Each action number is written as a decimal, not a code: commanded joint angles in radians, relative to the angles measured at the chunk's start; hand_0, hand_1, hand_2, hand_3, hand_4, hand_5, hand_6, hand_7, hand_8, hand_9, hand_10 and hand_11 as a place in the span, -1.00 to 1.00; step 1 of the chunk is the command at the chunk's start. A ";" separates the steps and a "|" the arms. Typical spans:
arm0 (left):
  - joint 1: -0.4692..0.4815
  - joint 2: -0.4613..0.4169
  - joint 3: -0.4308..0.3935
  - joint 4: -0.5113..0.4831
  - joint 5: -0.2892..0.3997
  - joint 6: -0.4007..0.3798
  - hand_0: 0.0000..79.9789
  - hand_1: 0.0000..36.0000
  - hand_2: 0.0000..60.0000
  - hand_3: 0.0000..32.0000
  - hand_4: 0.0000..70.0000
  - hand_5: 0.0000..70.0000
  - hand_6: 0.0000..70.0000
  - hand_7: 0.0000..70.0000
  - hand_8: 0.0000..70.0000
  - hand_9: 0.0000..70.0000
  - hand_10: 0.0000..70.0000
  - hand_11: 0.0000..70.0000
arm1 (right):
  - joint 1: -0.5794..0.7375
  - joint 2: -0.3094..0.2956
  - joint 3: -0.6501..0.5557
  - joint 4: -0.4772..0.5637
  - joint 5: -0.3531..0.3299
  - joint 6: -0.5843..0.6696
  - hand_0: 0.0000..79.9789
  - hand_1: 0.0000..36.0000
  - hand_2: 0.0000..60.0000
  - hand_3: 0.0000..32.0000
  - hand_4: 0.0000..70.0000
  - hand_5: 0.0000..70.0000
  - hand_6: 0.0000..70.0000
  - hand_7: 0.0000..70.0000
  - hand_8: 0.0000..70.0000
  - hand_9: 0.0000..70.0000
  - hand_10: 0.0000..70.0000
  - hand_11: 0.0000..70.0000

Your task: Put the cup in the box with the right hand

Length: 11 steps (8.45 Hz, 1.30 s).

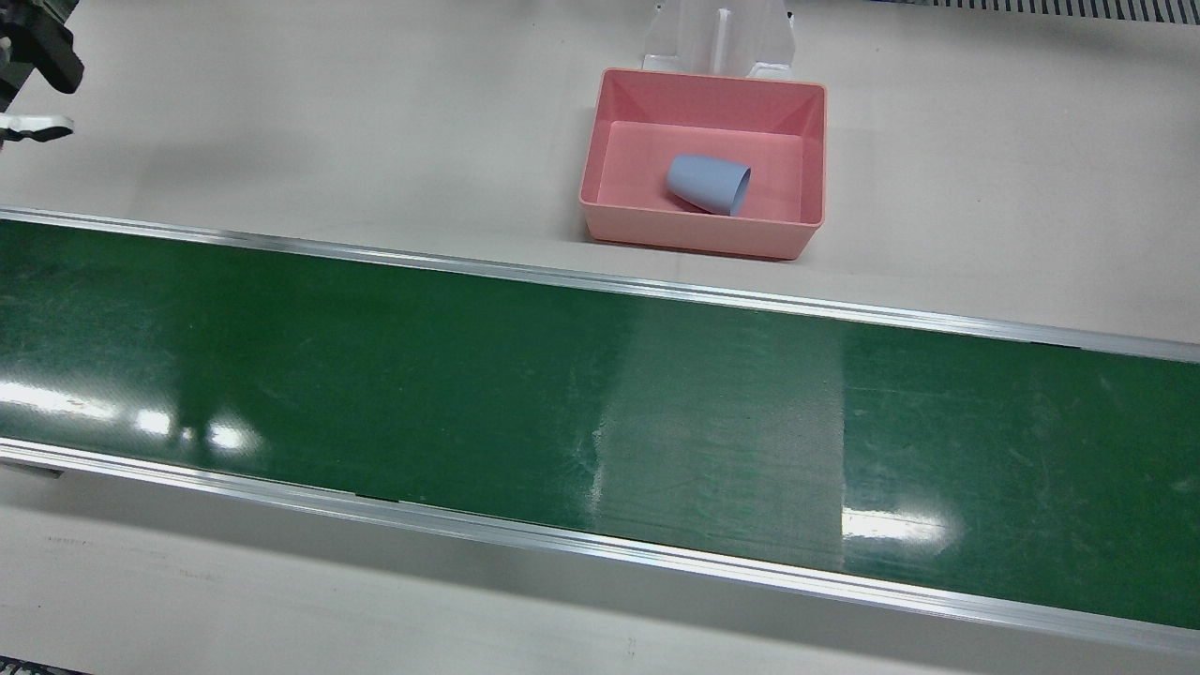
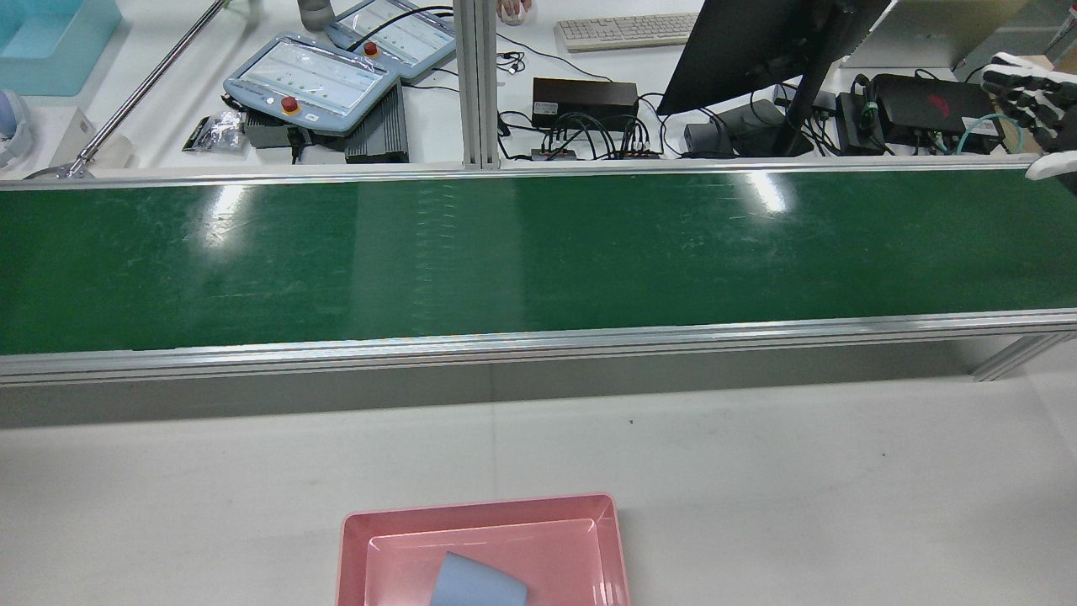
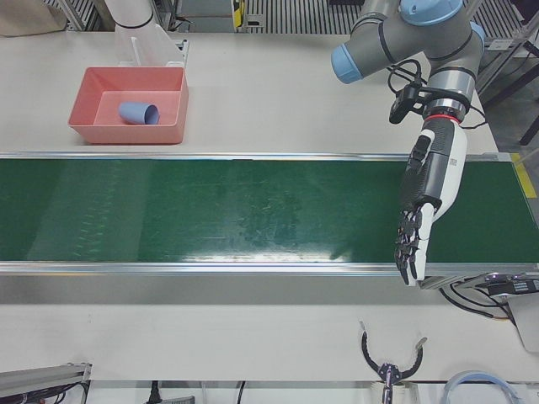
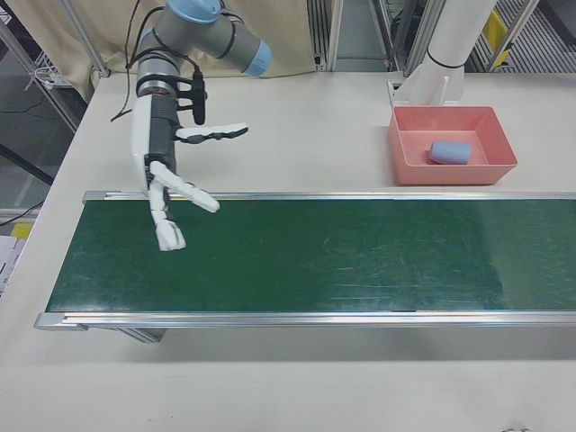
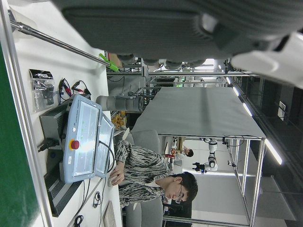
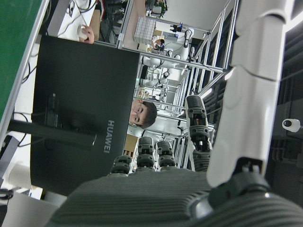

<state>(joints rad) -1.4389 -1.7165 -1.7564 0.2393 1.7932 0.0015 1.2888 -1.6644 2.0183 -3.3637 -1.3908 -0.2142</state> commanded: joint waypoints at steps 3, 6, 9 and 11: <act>0.000 0.000 0.000 0.000 0.000 0.000 -1.00 -1.00 -1.00 -1.00 -1.00 -1.00 -1.00 -1.00 -1.00 -1.00 -1.00 -1.00 | 0.300 -0.113 -0.231 0.274 -0.139 0.013 0.51 -0.10 -0.94 -1.00 -0.45 -0.79 -0.83 -0.50 -0.73 -0.51 -0.87 -0.74; 0.000 0.000 0.000 -0.002 0.000 0.000 -1.00 -1.00 -1.00 -1.00 -1.00 -1.00 -1.00 -1.00 -1.00 -1.00 -1.00 -1.00 | 0.297 -0.113 -0.236 0.273 -0.139 0.019 0.51 -0.10 -0.93 -1.00 -0.35 -0.79 -0.82 -0.45 -0.71 -0.49 -0.86 -0.74; -0.002 0.000 -0.002 0.000 0.000 0.000 -1.00 -1.00 -1.00 -1.00 -1.00 -1.00 -1.00 -1.00 -1.00 -1.00 -1.00 -1.00 | 0.300 -0.115 -0.236 0.273 -0.139 0.021 0.52 -0.01 -0.88 -1.00 -0.33 -0.79 -0.81 -0.38 -0.70 -0.46 -0.87 -0.75; -0.002 0.001 -0.002 0.000 0.000 0.000 -1.00 -1.00 -1.00 -1.00 -1.00 -1.00 -1.00 -1.00 -1.00 -1.00 -1.00 -1.00 | 0.302 -0.115 -0.240 0.268 -0.139 0.021 0.52 0.01 -0.88 -1.00 -0.36 -0.79 -0.81 -0.39 -0.70 -0.46 -0.86 -0.74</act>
